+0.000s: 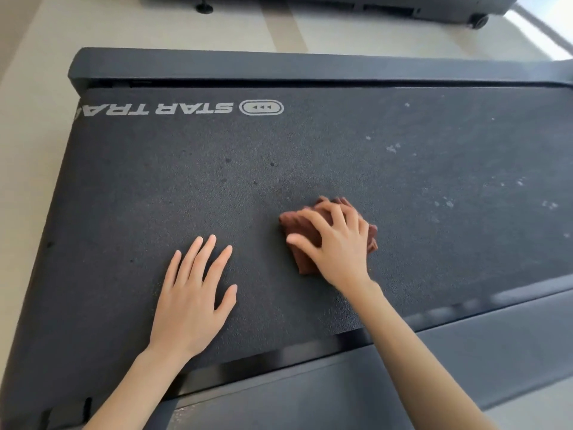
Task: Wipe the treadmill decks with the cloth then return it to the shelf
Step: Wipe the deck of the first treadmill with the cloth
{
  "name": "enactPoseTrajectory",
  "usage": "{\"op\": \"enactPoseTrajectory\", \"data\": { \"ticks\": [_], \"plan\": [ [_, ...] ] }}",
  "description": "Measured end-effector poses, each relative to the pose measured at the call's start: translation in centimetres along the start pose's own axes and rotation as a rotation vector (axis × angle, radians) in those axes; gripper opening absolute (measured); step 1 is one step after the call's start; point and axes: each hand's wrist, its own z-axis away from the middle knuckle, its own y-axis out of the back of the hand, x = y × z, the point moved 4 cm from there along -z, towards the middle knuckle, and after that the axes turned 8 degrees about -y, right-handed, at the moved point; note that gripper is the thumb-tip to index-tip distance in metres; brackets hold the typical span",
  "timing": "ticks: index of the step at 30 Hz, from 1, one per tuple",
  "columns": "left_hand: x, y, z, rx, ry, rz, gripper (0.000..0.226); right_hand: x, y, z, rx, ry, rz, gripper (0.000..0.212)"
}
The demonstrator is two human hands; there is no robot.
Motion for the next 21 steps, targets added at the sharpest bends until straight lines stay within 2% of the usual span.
{"op": "enactPoseTrajectory", "data": {
  "ticks": [2,5,8,12,17,21],
  "plan": [
    [0.0,0.0,-0.1,0.006,-0.005,-0.006,0.061,0.9,0.9,3.3,0.006,0.027,-0.014,0.059],
    [0.0,-0.2,0.0,0.009,-0.006,-0.013,0.061,1.8,0.9,4.9,0.001,0.043,-0.008,0.052],
    [-0.1,-0.3,0.1,0.001,-0.002,-0.016,0.061,1.5,0.3,2.2,0.063,-0.014,-0.036,0.039],
    [0.1,-0.2,-0.1,-0.009,0.005,-0.013,0.061,1.2,-1.2,-3.2,0.125,-0.064,-0.019,0.037],
    [0.2,0.2,0.1,-0.023,0.025,-0.019,0.061,0.8,-2.5,-8.0,0.029,-0.113,0.001,0.042],
    [0.2,0.2,0.1,-0.017,0.023,-0.017,0.06,0.2,-1.7,-3.9,0.025,-0.001,-0.076,0.043]
  ]
}}
